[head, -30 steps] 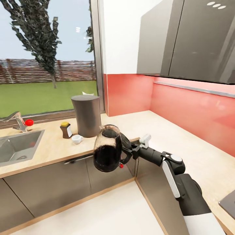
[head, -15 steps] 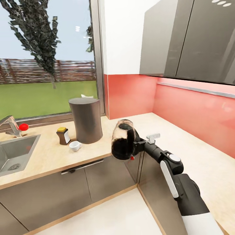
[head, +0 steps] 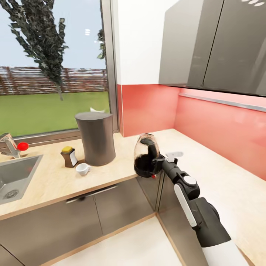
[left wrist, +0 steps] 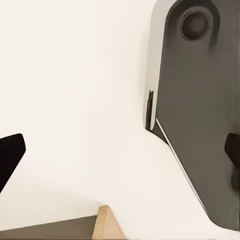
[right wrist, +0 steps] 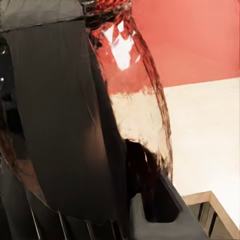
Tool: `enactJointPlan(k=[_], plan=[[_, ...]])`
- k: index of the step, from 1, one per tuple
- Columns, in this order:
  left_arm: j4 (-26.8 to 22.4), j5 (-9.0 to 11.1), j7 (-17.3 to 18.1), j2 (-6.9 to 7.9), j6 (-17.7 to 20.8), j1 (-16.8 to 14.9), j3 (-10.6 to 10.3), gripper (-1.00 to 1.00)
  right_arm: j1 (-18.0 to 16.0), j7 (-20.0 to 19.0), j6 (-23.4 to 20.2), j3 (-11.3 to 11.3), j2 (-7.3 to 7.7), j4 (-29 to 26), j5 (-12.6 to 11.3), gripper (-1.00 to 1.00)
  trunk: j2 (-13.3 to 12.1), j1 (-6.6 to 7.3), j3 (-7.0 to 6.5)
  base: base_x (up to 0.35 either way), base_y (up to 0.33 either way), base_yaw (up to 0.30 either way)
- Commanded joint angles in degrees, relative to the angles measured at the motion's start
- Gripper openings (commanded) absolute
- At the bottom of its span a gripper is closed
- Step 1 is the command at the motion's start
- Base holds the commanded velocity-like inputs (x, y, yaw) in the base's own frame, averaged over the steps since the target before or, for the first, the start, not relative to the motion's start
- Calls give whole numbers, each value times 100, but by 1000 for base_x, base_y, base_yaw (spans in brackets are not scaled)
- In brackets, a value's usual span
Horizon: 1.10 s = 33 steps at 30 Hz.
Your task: Set up a coffee station on the kitchen countertop: keep the coffee maker on the countertop, move the bottle of coffee from the kitchen shelf to the counter next to the coffee maker, place a paper coffee filter on top of the coffee maker, put the saucer next to the coffee maker with the coffee cup on the saucer, and place the electric kettle next to the coffee maker.
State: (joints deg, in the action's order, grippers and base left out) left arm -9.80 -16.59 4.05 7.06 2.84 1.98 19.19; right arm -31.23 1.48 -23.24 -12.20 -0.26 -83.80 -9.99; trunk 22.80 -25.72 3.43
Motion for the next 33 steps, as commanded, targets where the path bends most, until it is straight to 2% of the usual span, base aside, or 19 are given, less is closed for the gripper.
enactJointPlan(k=[1,5,11,16,21,23,24,25,26,29,33], plan=[[-17,-48,37,-3,31,5,49,100,-4,40,31,-50,0,-6,-43,-100,12,-7,11,329,0,0],[-3,-46,35,4,32,5,56,100,-3,61,116,-107,8,-5,-50,-100,12,-7,11,333,0,21],[4,-46,34,-3,32,5,50,100,-2,71,127,-98,21,-5,-56,-100,12,-7,11,295,-48,236],[4,-46,34,-3,32,5,50,100,-2,76,132,-98,39,-5,-52,-100,12,-7,11,55,-24,225],[-1,-46,34,-3,32,5,56,100,-4,103,157,-98,34,148,-36,-100,12,-7,11,2,-1,23],[-3,-46,34,0,32,5,57,100,-2,105,313,-90,24,345,-37,-100,12,-7,11,0,0,3],[-4,-43,34,4,32,5,58,100,-2,106,779,-87,17,676,-36,-100,12,-7,11,0,0,0],[-4,-41,34,4,32,5,58,100,-4,107,970,-86,14,795,-34,-100,12,-7,11,0,0,0],[-4,-38,34,11,32,5,58,100,-4,107,1337,-71,9,1132,-38,-100,12,-7,11,0,0,0],[-4,-43,38,21,39,5,52,100,-6,107,1526,-64,0,1537,-45,-100,12,-7,11,0,0,0],[-1,-54,43,22,49,5,34,100,-6,114,1573,-63,-8,1726,-47,-100,12,-7,11,0,0,0]])
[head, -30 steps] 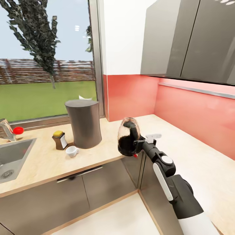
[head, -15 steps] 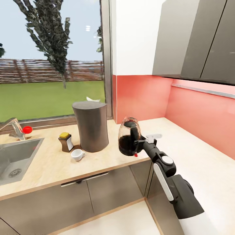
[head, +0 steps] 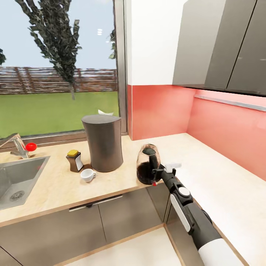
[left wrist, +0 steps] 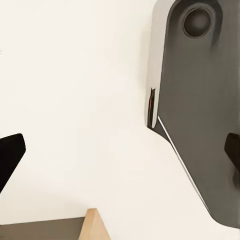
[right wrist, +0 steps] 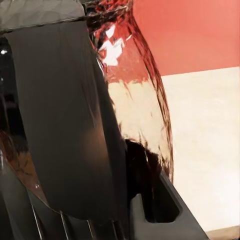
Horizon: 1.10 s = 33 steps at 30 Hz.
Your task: Set up a coffee station on the kitchen countertop: keep the coffee maker on the countertop, move the bottle of coffee from the kitchen shelf to the counter next to the coffee maker, place a paper coffee filter on top of the coffee maker, put the saucer next to the coffee maker with the coffee cup on the saucer, and place the electric kettle next to the coffee maker.
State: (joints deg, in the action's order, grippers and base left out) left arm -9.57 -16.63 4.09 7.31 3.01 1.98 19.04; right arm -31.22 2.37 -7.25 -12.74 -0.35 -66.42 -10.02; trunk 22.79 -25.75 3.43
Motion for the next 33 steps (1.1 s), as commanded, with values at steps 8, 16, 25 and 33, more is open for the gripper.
enactJointPlan(k=[8,16,25,33], plan=[[-19,-51,39,26,28,21,56,100,-6,26,-22,-10,0,-42,-53,-100,13,-3,11,52,0,0],[-17,-51,38,25,28,22,62,100,-6,22,-22,-24,0,-14,-53,-100,13,-3,11,312,0,0],[25,-56,39,25,56,27,56,100,-6,18,-22,-31,8,-9,-54,-100,13,-3,11,137,0,134],[25,-60,39,35,59,31,56,100,-3,18,-22,-41,16,-12,-53,-100,13,-3,11,1,0,28]])
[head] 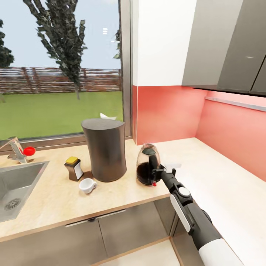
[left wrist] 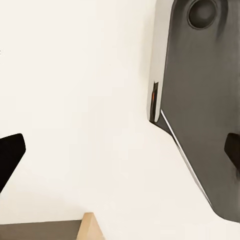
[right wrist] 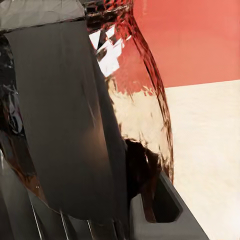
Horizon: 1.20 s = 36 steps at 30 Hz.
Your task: Set up a coffee station on the kitchen countertop: keep the coffee maker on the countertop, move the bottle of coffee from the kitchen shelf to the counter next to the coffee maker, place a paper coffee filter on top of the coffee maker, put the saucer next to the coffee maker with the coffee cup on the saucer, and place the electric kettle next to the coffee maker.
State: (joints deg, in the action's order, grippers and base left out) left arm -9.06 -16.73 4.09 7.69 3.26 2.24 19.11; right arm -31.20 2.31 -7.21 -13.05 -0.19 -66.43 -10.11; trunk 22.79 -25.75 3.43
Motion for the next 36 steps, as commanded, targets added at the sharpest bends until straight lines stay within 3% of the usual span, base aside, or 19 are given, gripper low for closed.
enactJointPlan(k=[1,36], plan=[[-26,-50,39,-4,34,5,49,100,-7,24,-26,-11,1,-6,-43,-100,13,-3,14,0,0,87],[-26,-50,39,-29,60,5,5,100,-9,24,-26,-4,30,248,-26,-100,13,-3,18,116,27,8]])
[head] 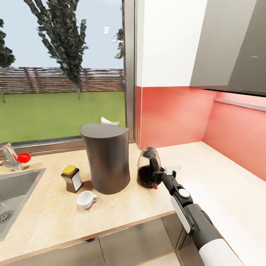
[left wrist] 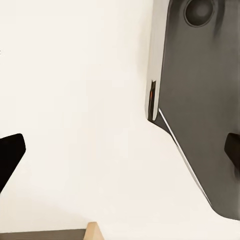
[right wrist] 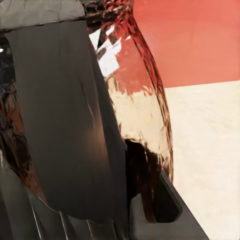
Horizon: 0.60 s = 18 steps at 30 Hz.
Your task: Set up a coffee station on the kitchen countertop: keep the coffee maker on the countertop, move the bottle of coffee from the kitchen shelf to the counter next to the coffee maker, place a paper coffee filter on top of the coffee maker, put the saucer next to the coffee maker with the coffee cup on the saucer, and place the electric kettle next to the coffee maker.
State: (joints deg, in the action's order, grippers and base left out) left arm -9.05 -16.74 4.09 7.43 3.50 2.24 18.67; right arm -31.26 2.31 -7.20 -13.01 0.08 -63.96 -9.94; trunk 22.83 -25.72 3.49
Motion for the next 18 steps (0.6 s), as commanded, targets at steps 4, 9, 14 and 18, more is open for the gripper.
enactJointPlan(k=[4,9,14,18], plan=[[-27,-49,39,-5,37,5,49,100,-3,24,107,-10,-4,158,-43,-100,9,-6,12,47,0,0],[-27,-49,39,-5,37,5,57,100,0,24,278,-10,-8,235,-43,-100,9,-6,12,3,0,0],[-27,-49,39,4,27,5,66,100,-1,24,289,-17,-8,256,-43,-100,9,-6,12,0,160,0],[-27,-49,39,4,14,5,58,100,-2,21,336,-17,-8,413,-50,-100,9,-6,12,0,44,0]])
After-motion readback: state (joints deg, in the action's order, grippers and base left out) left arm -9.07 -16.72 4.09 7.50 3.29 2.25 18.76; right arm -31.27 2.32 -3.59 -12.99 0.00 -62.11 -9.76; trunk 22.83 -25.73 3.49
